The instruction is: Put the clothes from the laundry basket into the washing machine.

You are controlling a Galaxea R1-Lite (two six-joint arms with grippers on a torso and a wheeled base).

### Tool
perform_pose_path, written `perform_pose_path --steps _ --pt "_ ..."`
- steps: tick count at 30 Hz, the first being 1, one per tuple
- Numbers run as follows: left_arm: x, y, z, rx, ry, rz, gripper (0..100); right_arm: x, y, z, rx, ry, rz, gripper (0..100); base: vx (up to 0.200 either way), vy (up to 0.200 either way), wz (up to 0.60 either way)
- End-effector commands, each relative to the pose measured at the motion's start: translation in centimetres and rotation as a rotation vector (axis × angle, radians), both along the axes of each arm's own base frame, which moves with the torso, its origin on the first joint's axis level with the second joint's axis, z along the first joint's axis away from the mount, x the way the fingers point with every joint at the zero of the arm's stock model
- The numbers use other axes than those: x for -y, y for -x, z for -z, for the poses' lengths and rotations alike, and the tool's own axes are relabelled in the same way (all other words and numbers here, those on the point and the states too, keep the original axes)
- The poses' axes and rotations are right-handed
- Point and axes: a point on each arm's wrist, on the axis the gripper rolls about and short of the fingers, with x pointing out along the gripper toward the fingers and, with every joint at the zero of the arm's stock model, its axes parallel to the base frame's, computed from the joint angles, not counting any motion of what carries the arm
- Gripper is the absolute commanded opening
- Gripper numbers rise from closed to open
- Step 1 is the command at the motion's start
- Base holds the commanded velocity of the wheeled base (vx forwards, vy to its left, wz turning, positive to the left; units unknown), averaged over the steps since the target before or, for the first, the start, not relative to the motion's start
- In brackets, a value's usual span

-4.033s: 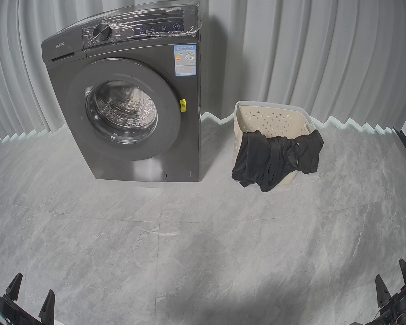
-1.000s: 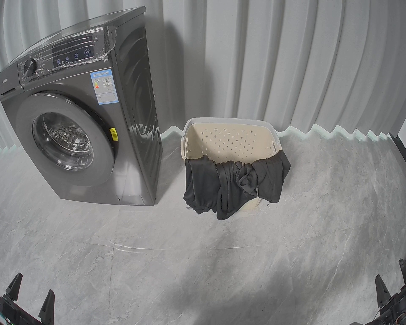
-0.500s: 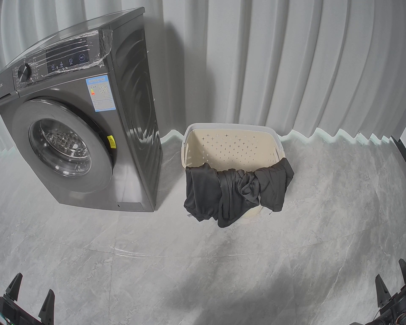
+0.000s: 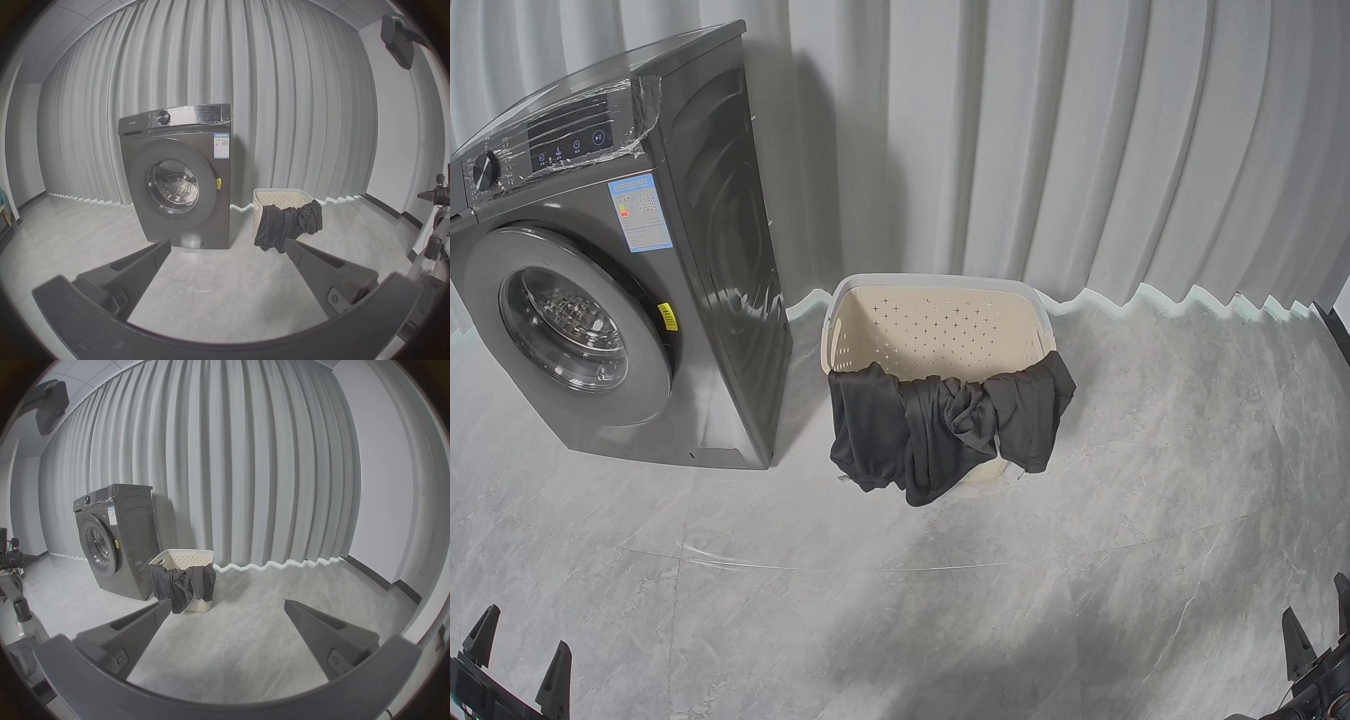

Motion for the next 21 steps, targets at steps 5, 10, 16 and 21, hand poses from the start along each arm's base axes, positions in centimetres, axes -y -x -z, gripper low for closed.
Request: perform_pose_path --steps 5,10,16,21 --pt "0.0 -0.01 0.52 -0.002 0.0 0.0 100 0.0 -0.01 0.54 -0.003 0.0 -0.001 100 0.0 0.0 0.0" --pt "0.0 -0.01 0.52 -0.002 0.0 0.0 100 0.0 -0.01 0.54 -0.003 0.0 -0.002 100 0.12 0.0 0.0" --pt "0.0 -0.01 0.5 0.0 0.001 0.0 100 0.0 -0.01 0.52 -0.001 0.0 -0.002 100 0.2 0.0 0.0" --pt "0.0 -0.01 0.52 -0.002 0.003 0.0 100 0.0 -0.01 0.52 -0.001 0.0 -0.002 100 0.2 0.0 0.0"
